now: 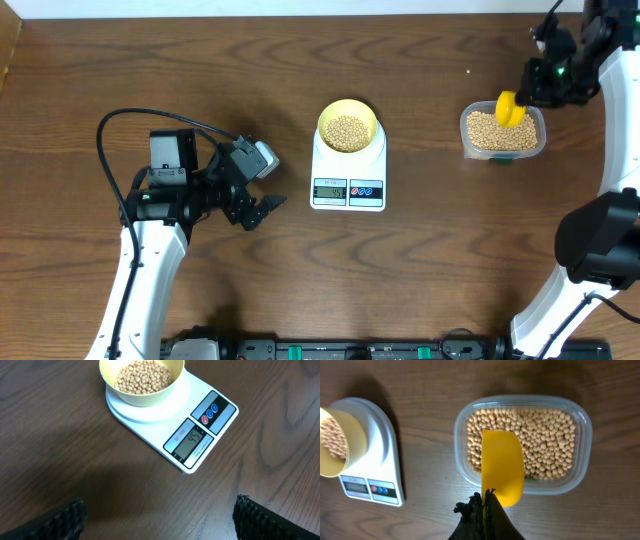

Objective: Scoop item into bowl and weigh 50g on scale
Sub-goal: 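Return the scoop right over the soybean tub, then dip the scoop into the soybeans a third time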

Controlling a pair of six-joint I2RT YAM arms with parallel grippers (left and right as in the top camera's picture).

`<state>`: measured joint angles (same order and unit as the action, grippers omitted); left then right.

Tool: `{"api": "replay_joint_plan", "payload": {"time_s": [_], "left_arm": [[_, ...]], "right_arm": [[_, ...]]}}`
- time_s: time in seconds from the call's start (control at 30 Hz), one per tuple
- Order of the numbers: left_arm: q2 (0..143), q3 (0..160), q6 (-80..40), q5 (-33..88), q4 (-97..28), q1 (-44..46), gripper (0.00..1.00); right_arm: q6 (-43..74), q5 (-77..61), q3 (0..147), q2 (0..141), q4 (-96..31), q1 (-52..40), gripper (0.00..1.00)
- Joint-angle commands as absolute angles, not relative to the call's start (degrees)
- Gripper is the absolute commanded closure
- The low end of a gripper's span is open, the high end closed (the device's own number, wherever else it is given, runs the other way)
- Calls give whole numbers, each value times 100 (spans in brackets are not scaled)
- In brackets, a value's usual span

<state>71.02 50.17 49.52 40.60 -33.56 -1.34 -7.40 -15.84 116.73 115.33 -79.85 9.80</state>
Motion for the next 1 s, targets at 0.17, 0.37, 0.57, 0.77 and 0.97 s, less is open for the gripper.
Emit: {"api": "replay_joint_plan", "payload": {"time_s": [0.17, 0.37, 0.57, 0.77, 0.97], "left_arm": [[7041, 4980, 4945, 4154, -3358, -158, 5], [7041, 4982, 4947, 4154, -3358, -158, 5], [7041, 4982, 4947, 4154, -3358, -158, 5], [7041, 4982, 4945, 4154, -3358, -158, 5], [7041, 4982, 4947, 4154, -3358, -158, 5]], "right_arm": [[-882, -1538, 10698, 11491, -7262, 786, 99], [-858, -1540, 10361, 11555, -6842, 698, 99], [-773, -1557, 10092, 11557, -6672, 648, 99], [-692, -1927, 9852, 11557, -6490, 585, 99], [-467, -2016, 9859, 11548, -6493, 655, 99]]}}
